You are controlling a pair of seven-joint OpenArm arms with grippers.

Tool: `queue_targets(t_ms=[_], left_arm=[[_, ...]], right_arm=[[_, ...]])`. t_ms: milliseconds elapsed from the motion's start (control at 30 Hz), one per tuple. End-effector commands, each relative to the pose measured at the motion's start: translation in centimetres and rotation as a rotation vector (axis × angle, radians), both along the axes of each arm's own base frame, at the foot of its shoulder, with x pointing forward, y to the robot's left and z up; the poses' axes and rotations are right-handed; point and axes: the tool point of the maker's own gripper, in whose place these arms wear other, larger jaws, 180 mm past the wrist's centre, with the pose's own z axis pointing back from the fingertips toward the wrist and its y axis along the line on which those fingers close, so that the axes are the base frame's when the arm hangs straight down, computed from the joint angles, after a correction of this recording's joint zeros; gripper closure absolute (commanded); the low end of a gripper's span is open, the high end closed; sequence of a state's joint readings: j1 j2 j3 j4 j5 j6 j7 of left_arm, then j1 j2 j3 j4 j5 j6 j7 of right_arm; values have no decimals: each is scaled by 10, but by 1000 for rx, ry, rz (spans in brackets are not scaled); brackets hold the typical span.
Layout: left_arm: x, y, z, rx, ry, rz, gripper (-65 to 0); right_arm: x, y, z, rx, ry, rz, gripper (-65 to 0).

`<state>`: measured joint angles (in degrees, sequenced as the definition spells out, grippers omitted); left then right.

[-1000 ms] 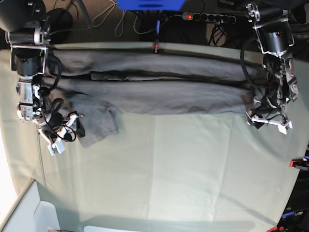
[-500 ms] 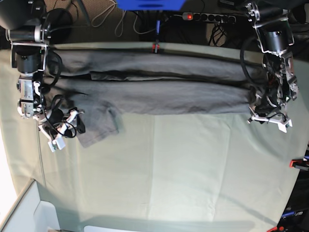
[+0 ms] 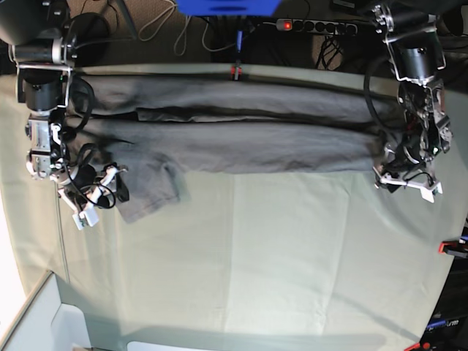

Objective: Layout the t-shirt on the table in an organized manner, then fold the t-shirt properly
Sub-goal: 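Grasp the folded shirt ends with both grippers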

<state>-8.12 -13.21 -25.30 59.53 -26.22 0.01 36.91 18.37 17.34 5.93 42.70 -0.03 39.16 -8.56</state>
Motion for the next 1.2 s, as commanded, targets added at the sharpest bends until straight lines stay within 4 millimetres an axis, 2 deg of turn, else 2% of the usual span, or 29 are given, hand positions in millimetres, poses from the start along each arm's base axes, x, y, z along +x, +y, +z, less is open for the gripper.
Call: queue_targets(t_ms=[0, 100, 400, 567, 767, 833, 867, 1033, 1167], left_arm=[[6, 9, 10, 24, -24, 7, -403], [7, 17, 14, 35, -30, 11, -408], [16, 18, 20, 36, -45, 13, -400], [25, 17, 27, 32, -66, 13, -238], [28, 16, 29, 29, -73, 13, -117], [28, 16, 29, 29, -73, 13, -21], [28, 16, 29, 29, -73, 13, 0], [27, 16, 28, 30, -70, 13, 0], [30, 15, 36, 33, -88, 7, 0]], right_arm=[[16, -5, 20, 9, -62, 3, -331], [16, -5, 20, 9, -62, 3, -331], [15, -5, 20, 8, -61, 3, -330], [15, -6, 20, 5, -61, 2, -330], [15, -7, 20, 4, -62, 2, -330], [16, -7, 21, 5, -65, 2, -330], [16, -7, 21, 5, -65, 2, -330], [18, -7, 22, 5, -68, 2, -330], [19, -6, 24, 7, -74, 2, -331]])
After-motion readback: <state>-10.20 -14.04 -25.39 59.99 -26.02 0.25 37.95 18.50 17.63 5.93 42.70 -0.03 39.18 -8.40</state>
